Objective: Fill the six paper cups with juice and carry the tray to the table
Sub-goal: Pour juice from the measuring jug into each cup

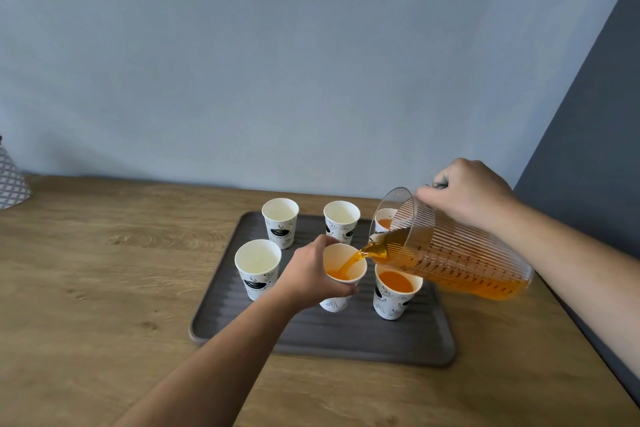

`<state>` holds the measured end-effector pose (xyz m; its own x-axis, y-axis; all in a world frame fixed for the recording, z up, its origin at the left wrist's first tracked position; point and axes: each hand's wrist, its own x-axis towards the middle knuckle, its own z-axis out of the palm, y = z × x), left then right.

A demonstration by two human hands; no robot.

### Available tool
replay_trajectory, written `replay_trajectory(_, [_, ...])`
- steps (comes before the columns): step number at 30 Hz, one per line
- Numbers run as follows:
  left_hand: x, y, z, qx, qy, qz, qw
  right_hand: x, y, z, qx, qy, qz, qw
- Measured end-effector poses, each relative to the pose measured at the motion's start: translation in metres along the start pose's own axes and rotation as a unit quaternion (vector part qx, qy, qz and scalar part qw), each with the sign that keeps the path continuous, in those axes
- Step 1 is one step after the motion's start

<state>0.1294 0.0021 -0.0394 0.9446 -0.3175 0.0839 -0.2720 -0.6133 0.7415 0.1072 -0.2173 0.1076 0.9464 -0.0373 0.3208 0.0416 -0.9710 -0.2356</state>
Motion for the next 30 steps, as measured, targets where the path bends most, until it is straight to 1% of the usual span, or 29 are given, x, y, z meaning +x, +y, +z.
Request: replay_trajectory(30, [0.0006, -0.0055, 0.0062, -0.013, 0.006, -0.009, 1.000, 0.0025, -0.0008, 0.0043, -0.014, -0.009, -0.006, 1.000])
